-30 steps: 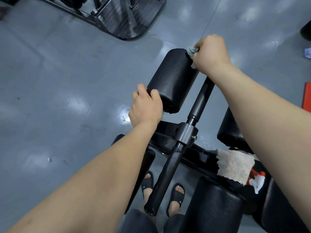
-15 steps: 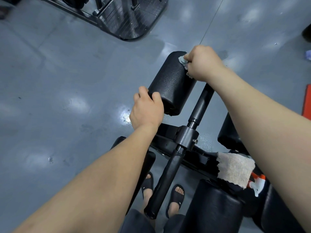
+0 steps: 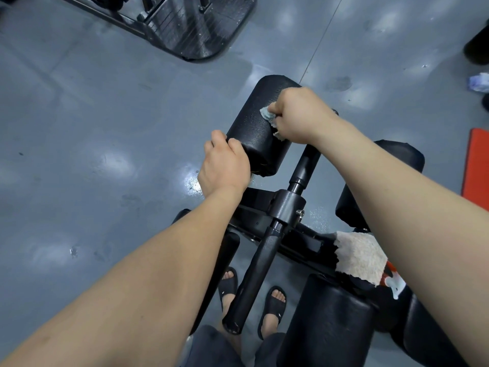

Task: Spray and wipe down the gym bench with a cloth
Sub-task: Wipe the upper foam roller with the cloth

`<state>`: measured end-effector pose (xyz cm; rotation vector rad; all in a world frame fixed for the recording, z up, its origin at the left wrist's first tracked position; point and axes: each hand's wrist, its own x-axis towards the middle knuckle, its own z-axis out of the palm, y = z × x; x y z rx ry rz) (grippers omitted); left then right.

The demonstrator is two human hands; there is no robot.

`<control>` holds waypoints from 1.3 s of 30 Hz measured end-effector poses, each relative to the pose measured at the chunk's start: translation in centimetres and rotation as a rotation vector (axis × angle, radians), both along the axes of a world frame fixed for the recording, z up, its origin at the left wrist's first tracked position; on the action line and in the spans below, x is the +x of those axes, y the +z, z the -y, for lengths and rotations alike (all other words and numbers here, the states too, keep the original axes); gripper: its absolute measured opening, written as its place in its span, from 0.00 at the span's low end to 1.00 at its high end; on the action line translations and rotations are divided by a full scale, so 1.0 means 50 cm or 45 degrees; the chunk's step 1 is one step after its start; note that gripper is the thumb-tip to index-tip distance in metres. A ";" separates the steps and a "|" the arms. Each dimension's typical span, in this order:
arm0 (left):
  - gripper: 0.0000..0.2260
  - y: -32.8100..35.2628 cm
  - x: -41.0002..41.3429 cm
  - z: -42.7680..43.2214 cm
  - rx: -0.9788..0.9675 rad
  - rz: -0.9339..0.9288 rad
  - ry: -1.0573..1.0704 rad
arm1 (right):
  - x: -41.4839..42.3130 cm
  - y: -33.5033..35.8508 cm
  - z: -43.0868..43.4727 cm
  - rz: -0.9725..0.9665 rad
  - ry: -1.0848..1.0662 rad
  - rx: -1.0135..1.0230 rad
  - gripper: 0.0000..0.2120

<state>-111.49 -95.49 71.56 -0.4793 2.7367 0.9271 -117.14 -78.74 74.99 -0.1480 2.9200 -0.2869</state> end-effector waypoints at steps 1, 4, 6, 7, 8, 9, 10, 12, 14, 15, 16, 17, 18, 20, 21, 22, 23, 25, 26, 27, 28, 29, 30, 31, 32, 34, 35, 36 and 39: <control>0.12 -0.001 0.000 0.000 -0.007 -0.001 -0.003 | 0.006 0.000 0.004 -0.001 0.006 -0.012 0.09; 0.13 -0.003 0.001 -0.001 -0.020 -0.002 -0.009 | 0.025 -0.001 0.012 0.012 0.029 -0.050 0.11; 0.13 -0.003 0.001 -0.002 -0.034 -0.003 -0.009 | 0.037 0.004 0.016 0.054 0.055 -0.056 0.08; 0.14 -0.004 0.000 -0.001 -0.040 -0.004 -0.009 | 0.041 0.006 0.018 0.076 0.073 -0.055 0.06; 0.14 -0.005 0.000 -0.001 -0.046 -0.004 -0.011 | 0.045 0.007 0.020 0.097 0.088 -0.057 0.06; 0.15 -0.005 0.000 -0.001 -0.051 -0.003 -0.014 | 0.048 0.008 0.021 0.118 0.098 -0.064 0.06; 0.16 -0.006 0.001 -0.001 -0.054 -0.001 -0.018 | 0.051 0.009 0.021 0.136 0.100 -0.080 0.09; 0.16 -0.007 0.001 -0.001 -0.057 0.003 -0.022 | 0.056 0.012 0.021 0.160 0.102 -0.111 0.16; 0.17 -0.008 0.001 -0.002 -0.059 0.003 -0.018 | 0.061 0.020 0.020 0.182 0.126 -0.143 0.19; 0.17 -0.009 0.000 -0.002 -0.060 0.001 -0.016 | 0.064 0.025 0.020 0.189 0.149 -0.153 0.19; 0.17 -0.010 0.000 -0.002 -0.061 -0.001 -0.013 | 0.065 0.028 0.020 0.195 0.175 -0.162 0.19; 0.17 -0.011 -0.001 -0.002 -0.063 -0.003 -0.014 | 0.068 0.032 0.020 0.200 0.197 -0.171 0.20; 0.17 -0.012 -0.001 -0.002 -0.065 -0.005 -0.014 | 0.069 0.034 0.020 0.208 0.216 -0.175 0.20; 0.18 -0.014 -0.002 -0.002 -0.070 -0.009 -0.013 | 0.072 0.035 0.020 0.230 0.249 -0.177 0.20; 0.18 -0.015 -0.002 -0.002 -0.074 -0.010 -0.011 | 0.073 0.037 0.019 0.241 0.253 -0.189 0.19; 0.18 -0.015 -0.002 -0.002 -0.078 -0.012 -0.010 | 0.074 0.040 0.019 0.252 0.255 -0.206 0.19; 0.18 -0.015 -0.002 -0.003 -0.080 -0.015 -0.008 | 0.076 0.043 0.019 0.264 0.261 -0.224 0.18; 0.18 -0.016 -0.002 -0.003 -0.078 -0.019 -0.005 | 0.078 0.050 0.020 0.308 0.299 -0.233 0.16; 0.18 -0.017 -0.001 -0.003 -0.079 -0.019 -0.005 | 0.080 0.051 0.020 0.351 0.320 -0.220 0.16; 0.17 -0.017 -0.002 -0.003 -0.079 -0.022 -0.004 | 0.081 0.053 0.019 0.393 0.330 -0.208 0.16; 0.17 -0.017 -0.001 -0.004 -0.076 -0.023 -0.005 | 0.082 0.054 0.016 0.410 0.304 -0.225 0.15; 0.17 -0.016 0.000 -0.004 -0.072 -0.023 -0.004 | 0.082 0.055 0.014 0.380 0.233 -0.288 0.14; 0.16 -0.016 -0.001 -0.003 -0.069 -0.022 -0.003 | 0.079 0.054 0.014 0.293 0.118 -0.383 0.12; 0.16 -0.015 0.000 -0.004 -0.066 -0.020 -0.006 | 0.076 0.050 0.012 0.140 -0.023 -0.454 0.10; 0.16 -0.014 -0.002 -0.003 -0.066 -0.018 -0.004 | 0.068 0.041 0.014 -0.035 -0.149 -0.468 0.09; 0.15 -0.013 -0.003 0.000 -0.059 -0.014 0.005 | 0.053 0.021 0.022 -0.199 -0.262 -0.381 0.10; 0.15 -0.014 -0.003 0.000 -0.054 -0.012 0.006 | 0.049 0.015 0.028 -0.176 -0.229 -0.314 0.10; 0.15 -0.013 -0.002 0.000 -0.051 -0.010 0.002 | 0.049 0.011 0.032 -0.120 -0.151 -0.261 0.09; 0.15 -0.009 -0.001 0.001 -0.046 -0.005 0.000 | 0.062 0.026 0.035 0.081 0.063 -0.241 0.11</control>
